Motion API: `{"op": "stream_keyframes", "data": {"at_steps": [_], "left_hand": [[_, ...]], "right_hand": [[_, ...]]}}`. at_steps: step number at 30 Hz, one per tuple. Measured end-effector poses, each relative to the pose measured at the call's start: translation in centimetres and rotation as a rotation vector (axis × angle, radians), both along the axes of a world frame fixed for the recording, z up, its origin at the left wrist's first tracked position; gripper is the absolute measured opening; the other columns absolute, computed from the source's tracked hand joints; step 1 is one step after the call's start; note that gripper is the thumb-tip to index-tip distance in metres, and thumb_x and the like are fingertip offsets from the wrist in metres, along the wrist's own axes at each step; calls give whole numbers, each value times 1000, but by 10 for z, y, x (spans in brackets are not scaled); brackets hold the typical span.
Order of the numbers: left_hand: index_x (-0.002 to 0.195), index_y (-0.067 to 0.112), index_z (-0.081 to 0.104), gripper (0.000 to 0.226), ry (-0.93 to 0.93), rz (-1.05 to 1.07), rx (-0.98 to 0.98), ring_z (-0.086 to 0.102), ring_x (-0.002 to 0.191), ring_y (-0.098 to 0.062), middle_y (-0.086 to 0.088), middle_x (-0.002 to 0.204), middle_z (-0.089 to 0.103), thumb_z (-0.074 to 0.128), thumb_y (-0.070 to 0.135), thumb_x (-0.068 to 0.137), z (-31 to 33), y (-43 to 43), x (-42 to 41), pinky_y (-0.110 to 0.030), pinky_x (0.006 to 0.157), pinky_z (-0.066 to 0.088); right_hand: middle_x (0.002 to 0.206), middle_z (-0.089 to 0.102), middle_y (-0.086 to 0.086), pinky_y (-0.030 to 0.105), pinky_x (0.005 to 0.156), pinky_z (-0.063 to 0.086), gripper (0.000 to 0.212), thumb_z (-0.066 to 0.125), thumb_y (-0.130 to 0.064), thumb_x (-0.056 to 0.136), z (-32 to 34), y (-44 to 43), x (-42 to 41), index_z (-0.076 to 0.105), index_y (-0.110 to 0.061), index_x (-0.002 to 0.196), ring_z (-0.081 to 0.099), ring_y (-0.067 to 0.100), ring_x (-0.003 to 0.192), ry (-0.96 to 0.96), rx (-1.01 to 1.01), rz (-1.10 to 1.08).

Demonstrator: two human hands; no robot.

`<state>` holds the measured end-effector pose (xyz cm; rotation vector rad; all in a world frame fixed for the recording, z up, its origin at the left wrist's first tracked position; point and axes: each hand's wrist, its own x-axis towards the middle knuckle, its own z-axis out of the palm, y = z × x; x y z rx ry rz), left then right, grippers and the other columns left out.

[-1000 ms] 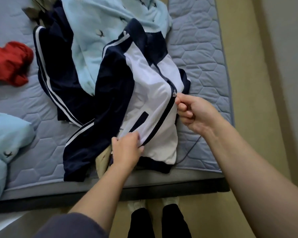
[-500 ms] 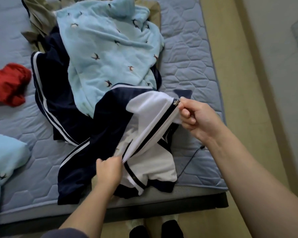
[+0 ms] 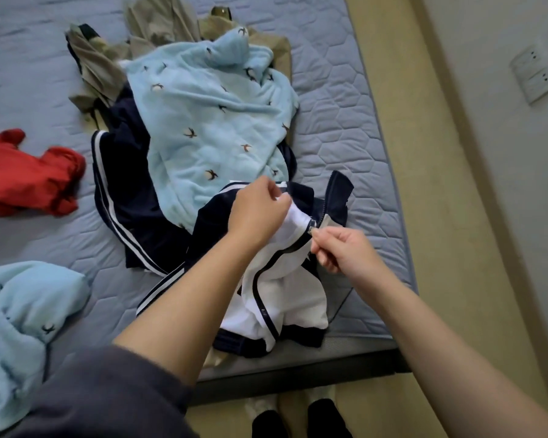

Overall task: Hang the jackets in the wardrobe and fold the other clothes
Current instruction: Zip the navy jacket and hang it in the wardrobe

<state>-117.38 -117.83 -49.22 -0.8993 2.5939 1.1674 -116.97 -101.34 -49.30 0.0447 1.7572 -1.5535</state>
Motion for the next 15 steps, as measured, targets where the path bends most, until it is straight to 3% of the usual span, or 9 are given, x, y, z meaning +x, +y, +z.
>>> {"op": "stream_keyframes", "data": {"at_steps": [3,5,7,8,12,15], "left_hand": [[85,8,47,45,-346,-115,67,64,71,-23,-3,79,60,67,47,76,17,15,-31,-28,61,50],[79,3,50,31,-686,-235,148,63,68,-20,-8,81,62,63,31,86,19,23,-37,-32,78,56],[73,3,50,25,-828,-201,221,59,68,-17,-8,77,59,46,13,95,17,24,-31,-29,93,50],[70,4,49,27,-819,-153,297,57,61,-15,-8,70,56,42,9,96,16,24,-27,-27,91,51],[64,7,43,29,-446,389,819,49,28,-8,-1,36,47,40,-3,91,25,16,-14,-18,44,50],[61,7,40,33,-225,679,1112,49,33,-10,-2,41,49,30,-11,87,33,11,-2,-16,42,46]], "right_hand": [[43,49,-6,11,44,33,37,49,-18,98,7,4,9,58,-12,62,40,1,41,33,6,40],[43,49,-6,11,44,33,38,49,-16,98,9,5,14,58,-12,62,40,0,41,47,13,36],[42,49,-7,11,44,33,37,50,-16,97,9,8,16,59,-12,61,40,0,40,47,6,10],[42,49,-7,11,44,34,38,50,-16,97,9,11,18,59,-13,61,40,0,40,50,9,-2],[41,49,-6,12,46,35,41,52,-18,96,-1,16,38,59,-17,55,40,1,40,16,103,60],[40,47,-7,12,44,32,42,52,-21,95,-5,11,55,57,-18,54,39,0,37,-69,209,69]]}}
